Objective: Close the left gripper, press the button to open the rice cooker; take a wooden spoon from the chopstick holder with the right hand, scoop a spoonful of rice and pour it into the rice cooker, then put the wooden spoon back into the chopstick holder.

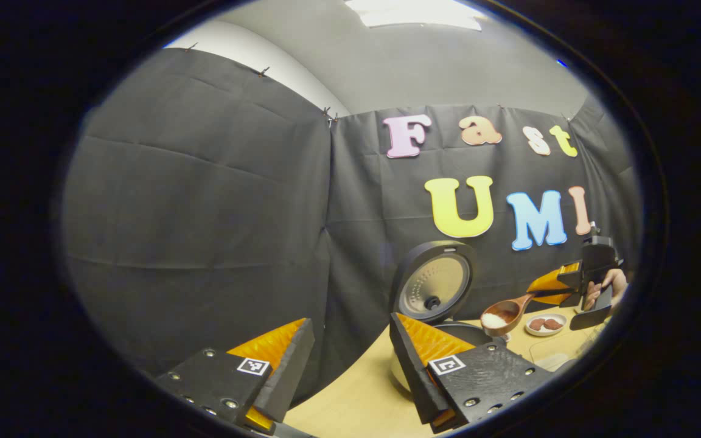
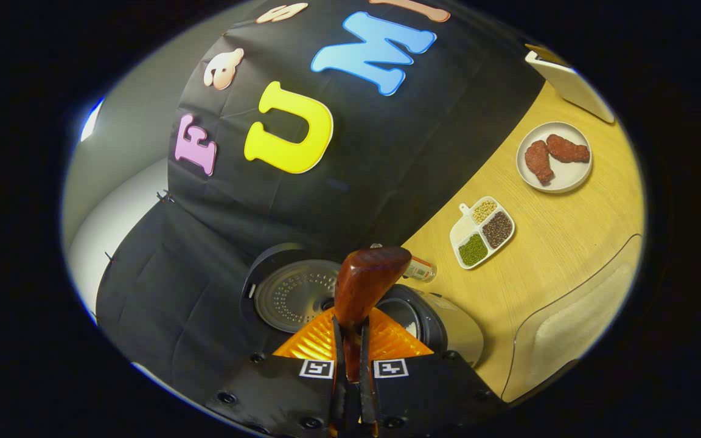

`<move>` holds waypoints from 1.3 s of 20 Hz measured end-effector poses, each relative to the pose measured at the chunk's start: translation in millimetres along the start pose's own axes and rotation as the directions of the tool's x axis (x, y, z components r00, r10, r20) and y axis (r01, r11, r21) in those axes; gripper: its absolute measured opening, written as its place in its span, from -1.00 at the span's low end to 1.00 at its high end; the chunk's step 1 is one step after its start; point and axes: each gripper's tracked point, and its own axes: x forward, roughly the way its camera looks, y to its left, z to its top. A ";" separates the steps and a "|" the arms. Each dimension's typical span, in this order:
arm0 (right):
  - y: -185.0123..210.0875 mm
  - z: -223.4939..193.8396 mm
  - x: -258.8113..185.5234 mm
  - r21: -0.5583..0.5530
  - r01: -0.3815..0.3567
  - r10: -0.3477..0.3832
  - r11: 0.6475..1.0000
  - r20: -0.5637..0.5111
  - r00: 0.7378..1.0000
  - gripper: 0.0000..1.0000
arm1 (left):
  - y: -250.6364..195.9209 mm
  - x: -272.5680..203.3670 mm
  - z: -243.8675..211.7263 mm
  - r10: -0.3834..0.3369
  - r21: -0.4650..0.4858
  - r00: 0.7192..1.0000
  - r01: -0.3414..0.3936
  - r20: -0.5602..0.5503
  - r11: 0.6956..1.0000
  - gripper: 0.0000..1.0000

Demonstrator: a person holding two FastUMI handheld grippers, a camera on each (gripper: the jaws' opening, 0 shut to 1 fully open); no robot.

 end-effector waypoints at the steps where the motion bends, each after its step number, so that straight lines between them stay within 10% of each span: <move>1: 0.4 -5.6 7.1 -0.033 0.008 -0.008 0.999 -0.007 1.000 -0.89 | 3.2 1.1 -3.2 0.007 0.002 1.000 -0.007 -0.005 1.000 0.56; 9: -4.4 -39.6 51.9 -0.248 0.058 -0.070 0.967 -0.039 0.997 -0.81 | 16.7 0.1 -19.0 0.040 -0.007 0.999 -0.041 -0.030 0.999 0.56; 15: -7.9 -51.9 68.4 -0.486 0.092 -0.122 0.869 -0.030 0.992 -0.80 | 14.7 -2.4 -27.8 0.045 -0.019 0.998 -0.046 -0.044 0.999 0.60; 22: 12.3 -56.4 73.6 -0.757 0.064 -0.104 0.650 -0.005 0.995 -0.80 | 9.1 -4.8 -27.5 0.050 -0.024 0.998 -0.051 -0.041 0.998 0.60; 26: 27.8 -60.0 72.5 -0.897 0.041 -0.062 0.440 0.015 0.998 -0.81 | 4.2 -6.0 -27.6 0.050 -0.025 0.998 -0.051 -0.039 0.998 0.58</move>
